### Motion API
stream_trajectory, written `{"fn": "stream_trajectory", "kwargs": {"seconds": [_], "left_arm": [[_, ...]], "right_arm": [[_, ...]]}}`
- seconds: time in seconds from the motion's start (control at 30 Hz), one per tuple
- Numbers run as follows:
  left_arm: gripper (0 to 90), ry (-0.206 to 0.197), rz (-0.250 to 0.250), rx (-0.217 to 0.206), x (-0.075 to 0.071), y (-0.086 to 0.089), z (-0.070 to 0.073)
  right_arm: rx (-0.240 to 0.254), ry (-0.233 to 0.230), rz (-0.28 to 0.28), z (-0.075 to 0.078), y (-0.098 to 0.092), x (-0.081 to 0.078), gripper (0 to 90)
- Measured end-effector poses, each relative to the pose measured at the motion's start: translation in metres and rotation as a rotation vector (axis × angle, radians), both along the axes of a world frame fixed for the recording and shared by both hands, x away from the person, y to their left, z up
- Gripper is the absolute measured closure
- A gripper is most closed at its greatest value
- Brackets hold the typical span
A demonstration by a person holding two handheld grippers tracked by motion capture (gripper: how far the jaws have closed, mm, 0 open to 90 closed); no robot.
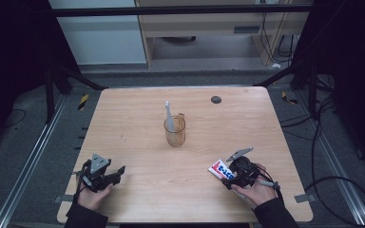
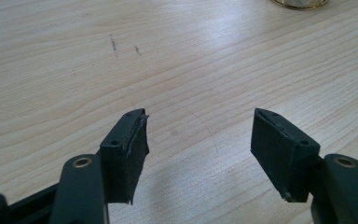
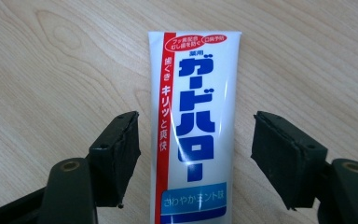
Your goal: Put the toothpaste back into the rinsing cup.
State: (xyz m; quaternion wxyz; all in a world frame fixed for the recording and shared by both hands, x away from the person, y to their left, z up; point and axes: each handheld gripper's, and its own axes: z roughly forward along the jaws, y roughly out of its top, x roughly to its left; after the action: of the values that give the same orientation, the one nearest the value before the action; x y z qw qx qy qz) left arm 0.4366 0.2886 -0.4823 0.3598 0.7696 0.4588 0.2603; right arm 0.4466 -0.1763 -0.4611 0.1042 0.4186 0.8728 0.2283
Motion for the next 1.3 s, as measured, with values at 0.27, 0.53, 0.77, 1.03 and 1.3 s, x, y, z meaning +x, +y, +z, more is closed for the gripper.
{"fn": "stream_trajectory", "kwargs": {"seconds": [0.27,0.53,0.77,1.03,1.3], "left_arm": [[35.2,0.003,-0.002,0.003,0.0,0.0,0.0],[35.0,0.008,-0.005,0.005,0.001,-0.001,-0.001],[35.1,0.011,-0.006,0.006,0.001,-0.001,-0.001],[35.1,0.014,-0.008,0.008,0.001,-0.001,-0.001],[35.2,0.017,-0.012,0.014,0.001,-0.002,-0.002]], "right_arm": [[-0.017,0.024,0.001,-0.003,0.001,-0.001,33.7],[-0.033,0.045,0.0,-0.005,0.001,0.0,35.9],[-0.039,0.059,0.004,-0.006,0.0,0.001,37.2],[-0.047,0.08,-0.001,-0.009,0.001,0.001,39.4],[-0.06,0.09,-0.001,-0.012,0.002,0.001,42.6]]}}
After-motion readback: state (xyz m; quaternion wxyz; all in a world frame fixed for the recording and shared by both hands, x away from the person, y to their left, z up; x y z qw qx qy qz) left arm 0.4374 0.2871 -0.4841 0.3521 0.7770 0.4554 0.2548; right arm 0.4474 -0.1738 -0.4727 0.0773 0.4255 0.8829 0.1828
